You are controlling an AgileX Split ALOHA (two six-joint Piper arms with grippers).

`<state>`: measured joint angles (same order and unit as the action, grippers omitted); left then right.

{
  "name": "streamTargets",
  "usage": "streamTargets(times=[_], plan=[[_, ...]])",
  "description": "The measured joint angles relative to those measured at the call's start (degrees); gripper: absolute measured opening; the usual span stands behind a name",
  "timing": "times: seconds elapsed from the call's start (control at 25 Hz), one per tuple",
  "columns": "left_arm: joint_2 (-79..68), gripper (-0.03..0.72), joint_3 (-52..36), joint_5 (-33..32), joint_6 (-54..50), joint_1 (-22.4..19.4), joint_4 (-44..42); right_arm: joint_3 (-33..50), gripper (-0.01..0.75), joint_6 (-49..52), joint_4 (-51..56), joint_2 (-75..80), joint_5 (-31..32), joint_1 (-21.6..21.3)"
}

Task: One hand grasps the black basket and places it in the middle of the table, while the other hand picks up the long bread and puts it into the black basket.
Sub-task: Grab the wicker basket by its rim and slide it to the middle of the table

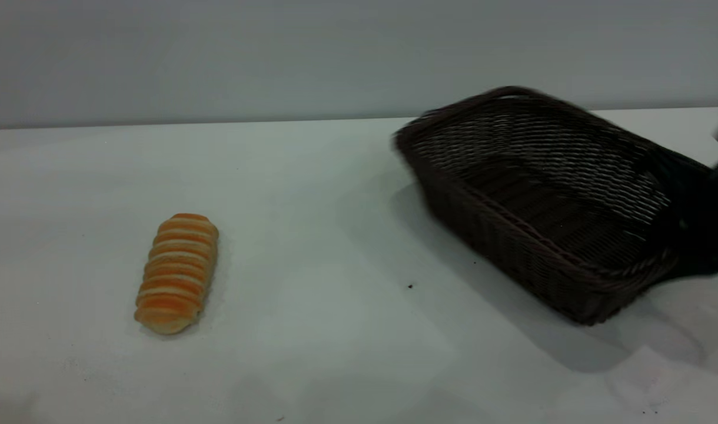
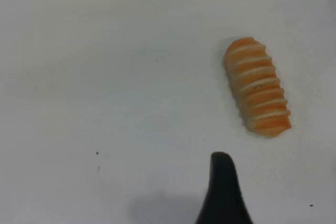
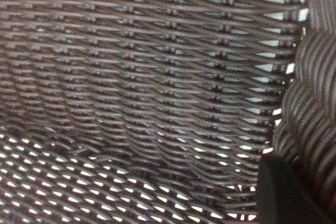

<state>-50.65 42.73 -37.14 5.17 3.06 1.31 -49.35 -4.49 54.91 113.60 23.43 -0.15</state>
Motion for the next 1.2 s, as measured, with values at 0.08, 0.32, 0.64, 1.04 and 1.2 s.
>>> streamTargets(times=[0.08, 0.32, 0.64, 1.04, 1.2], plan=[[0.0, 0.581, 0.0, 0.0, 0.0, 0.0, 0.1, -5.1, 0.094, -0.5, -9.2, 0.2, 7.5, -0.4], [0.0, 0.581, 0.0, 0.1, 0.0, 0.0, 1.0, -23.7, 0.094, -6.4, -26.4, 6.2, 26.1, 2.4], [0.0, 0.581, 0.0, 1.1, 0.0, 0.0, 1.0, -35.4, 0.094, -11.4, -26.5, 15.0, 28.3, 9.1], [-9.3, 0.580, 0.0, 5.5, 0.0, 0.0, 5.3, -35.9, 0.094, -12.3, -18.0, 19.4, 20.9, 9.9], [-16.5, 0.580, 0.0, 8.8, 0.0, 0.0, 6.7, -35.9, 0.096, -15.9, -18.2, 19.4, 21.8, 9.9]])
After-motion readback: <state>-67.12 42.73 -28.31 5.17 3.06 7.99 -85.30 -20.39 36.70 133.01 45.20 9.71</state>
